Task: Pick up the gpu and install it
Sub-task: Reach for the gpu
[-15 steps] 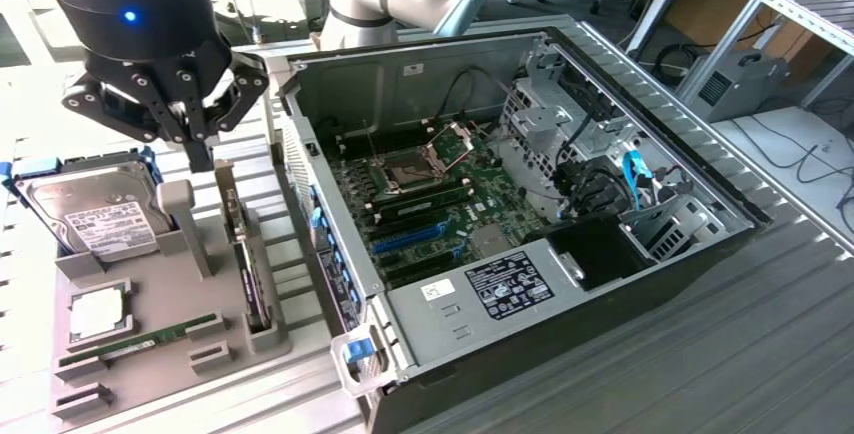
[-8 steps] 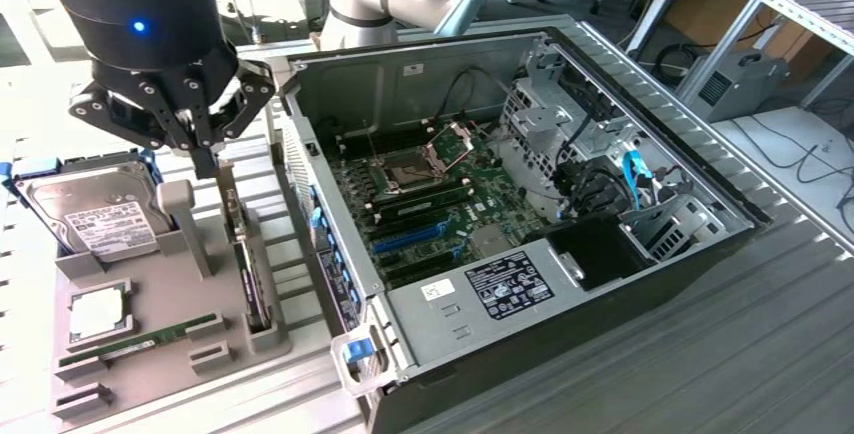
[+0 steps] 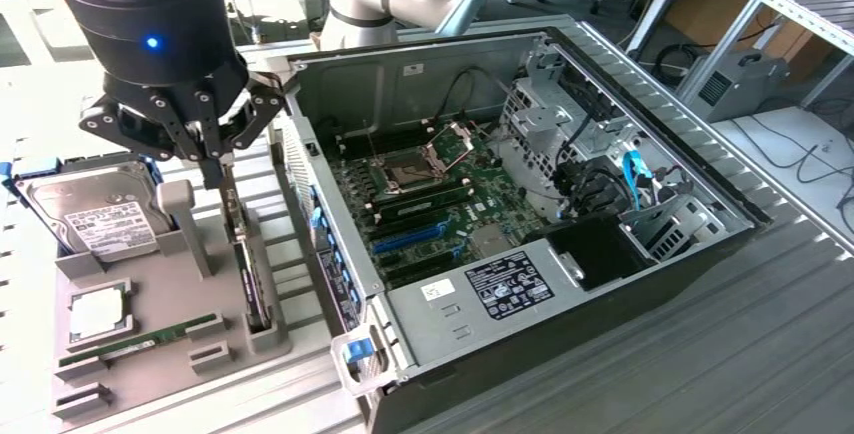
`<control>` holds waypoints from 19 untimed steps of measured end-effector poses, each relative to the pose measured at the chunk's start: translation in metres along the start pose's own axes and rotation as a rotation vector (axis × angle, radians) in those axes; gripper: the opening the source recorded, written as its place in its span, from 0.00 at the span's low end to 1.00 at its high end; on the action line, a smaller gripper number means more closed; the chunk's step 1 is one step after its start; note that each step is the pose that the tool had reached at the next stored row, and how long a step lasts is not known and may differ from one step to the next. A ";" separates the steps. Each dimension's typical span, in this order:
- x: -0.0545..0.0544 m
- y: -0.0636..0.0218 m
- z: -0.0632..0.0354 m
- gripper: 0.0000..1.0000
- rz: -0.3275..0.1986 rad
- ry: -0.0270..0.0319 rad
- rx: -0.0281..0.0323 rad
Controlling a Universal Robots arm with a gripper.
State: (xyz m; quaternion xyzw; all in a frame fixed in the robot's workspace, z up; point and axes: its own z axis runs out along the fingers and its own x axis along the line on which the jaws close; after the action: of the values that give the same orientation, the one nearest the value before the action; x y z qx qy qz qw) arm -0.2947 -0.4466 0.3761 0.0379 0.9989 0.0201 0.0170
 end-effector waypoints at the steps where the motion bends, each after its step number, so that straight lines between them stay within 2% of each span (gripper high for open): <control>1: 0.000 -0.0008 0.0003 0.11 0.000 0.0000 0.0000; 11: -0.006 -0.0097 0.0036 0.11 0.000 0.0000 0.0000; 19: -0.008 -0.0201 0.0057 0.11 0.000 0.0000 0.0000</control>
State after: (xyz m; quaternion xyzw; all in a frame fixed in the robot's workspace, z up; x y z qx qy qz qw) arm -0.2884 -0.4670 0.3699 0.0379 0.9989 0.0202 0.0170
